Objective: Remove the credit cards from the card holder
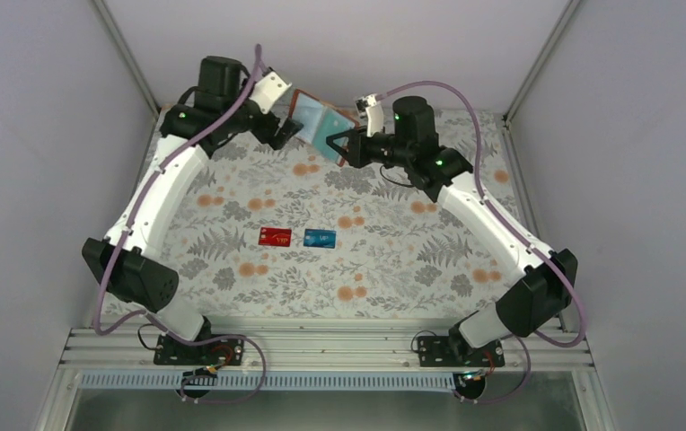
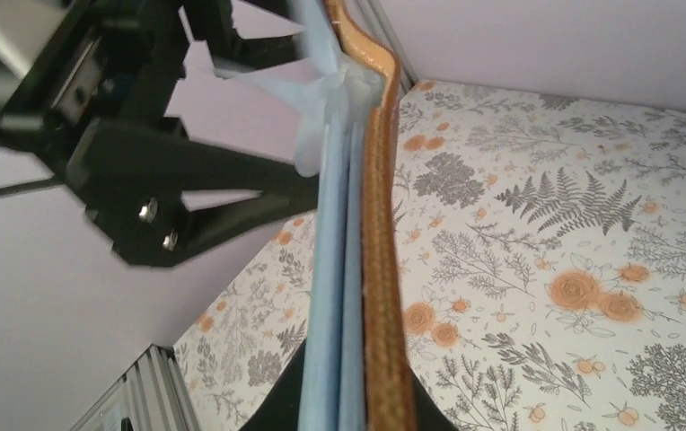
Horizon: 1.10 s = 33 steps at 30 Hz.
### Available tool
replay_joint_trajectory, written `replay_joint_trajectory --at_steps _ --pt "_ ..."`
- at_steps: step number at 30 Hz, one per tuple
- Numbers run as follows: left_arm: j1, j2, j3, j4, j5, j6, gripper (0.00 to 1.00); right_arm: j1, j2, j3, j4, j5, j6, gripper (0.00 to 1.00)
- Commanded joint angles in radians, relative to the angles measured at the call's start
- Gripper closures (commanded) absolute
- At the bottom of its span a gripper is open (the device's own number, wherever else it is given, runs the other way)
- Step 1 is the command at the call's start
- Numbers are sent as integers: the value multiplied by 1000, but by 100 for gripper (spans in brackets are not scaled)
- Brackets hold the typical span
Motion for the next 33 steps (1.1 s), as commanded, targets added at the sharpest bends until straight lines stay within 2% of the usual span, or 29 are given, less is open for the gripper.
replay_joint_trajectory --at_steps 1,6,9,13,17,18,21,24,25,26,27,30,33 --pt "91 -30 15 -20 148 22 0 6 -55 39 -42 -61 -67 96" --pt "98 -60 -15 -142 408 158 0 -1 -47 90 -115 -24 -122 96" --pt "99 -68 -17 -202 556 214 0 -1 -35 119 -153 -70 -175 96" --pt "100 -65 -9 -207 610 199 0 -2 -30 137 -201 -231 -308 96" --pt "103 -79 2 -226 620 203 2 -4 -61 109 -236 -304 -422 96" --pt "103 -82 7 -240 632 208 7 -6 -70 101 -237 -313 -438 96" --pt "103 -92 11 -284 688 232 45 -8 -88 88 -240 -362 -486 96" --pt "101 -97 2 -317 726 258 67 -7 -91 91 -234 -379 -494 96" --pt "101 -98 -1 -319 733 257 77 -9 -90 92 -232 -382 -496 95" --pt "101 -98 1 -320 740 254 90 -8 -90 92 -231 -385 -499 89" --pt "101 -100 3 -319 745 249 97 -11 -92 89 -229 -384 -502 77" --pt "101 -104 23 -320 777 233 98 -38 -126 40 -199 -381 -510 56" --pt "101 -109 38 -327 816 229 98 -84 -176 -31 -165 -393 -509 49"
